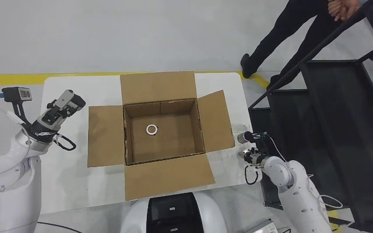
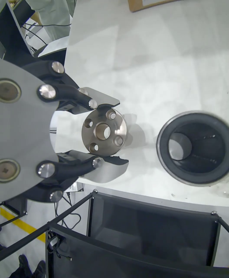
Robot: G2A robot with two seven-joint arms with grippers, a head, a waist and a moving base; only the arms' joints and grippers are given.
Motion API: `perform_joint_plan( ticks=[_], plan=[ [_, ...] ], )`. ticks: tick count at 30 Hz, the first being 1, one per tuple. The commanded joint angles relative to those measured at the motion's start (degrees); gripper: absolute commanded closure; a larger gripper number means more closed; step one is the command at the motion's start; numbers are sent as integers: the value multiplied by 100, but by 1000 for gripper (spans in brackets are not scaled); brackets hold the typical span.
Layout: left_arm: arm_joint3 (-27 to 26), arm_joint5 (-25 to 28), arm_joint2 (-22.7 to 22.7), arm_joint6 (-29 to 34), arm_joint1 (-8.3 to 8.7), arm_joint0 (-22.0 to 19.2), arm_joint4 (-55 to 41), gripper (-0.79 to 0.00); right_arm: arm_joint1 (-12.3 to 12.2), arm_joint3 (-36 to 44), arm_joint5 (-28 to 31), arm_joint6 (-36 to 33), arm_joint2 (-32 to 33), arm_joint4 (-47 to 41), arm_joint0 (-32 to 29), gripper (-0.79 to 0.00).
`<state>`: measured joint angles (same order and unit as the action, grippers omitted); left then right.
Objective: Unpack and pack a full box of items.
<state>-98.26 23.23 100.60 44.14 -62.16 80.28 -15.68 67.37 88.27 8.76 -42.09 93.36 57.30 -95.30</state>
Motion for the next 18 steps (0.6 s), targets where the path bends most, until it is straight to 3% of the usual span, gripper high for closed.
perform_joint_plan(
  ticks=[1, 6, 8, 10, 11, 13, 18],
  plan=[
    [0, 0, 0, 0, 0, 0, 0, -785, 0, -170, -8, 68, -39, 14, 74, 0],
    [0, 0, 0, 0, 0, 0, 0, -785, -5, -448, -7, 142, -99, 10, 225, 0],
    [0, 0, 0, 0, 0, 0, 0, -785, -8, -549, -2, 154, -128, 27, 282, -283],
    [0, 0, 0, 0, 0, 0, 0, -785, -12, -661, 2, 180, -152, 43, 355, -283],
    [0, 0, 0, 0, 0, 0, 0, -785, -13, -706, 3, 189, -162, 50, 389, -320],
    [0, 0, 0, 0, 0, 0, 0, -785, -18, -759, 16, 200, -179, 57, 442, -785],
    [0, 0, 0, 0, 0, 0, 0, -785, -42, -644, 129, 136, -142, 4, 430, -785]
  ],
)
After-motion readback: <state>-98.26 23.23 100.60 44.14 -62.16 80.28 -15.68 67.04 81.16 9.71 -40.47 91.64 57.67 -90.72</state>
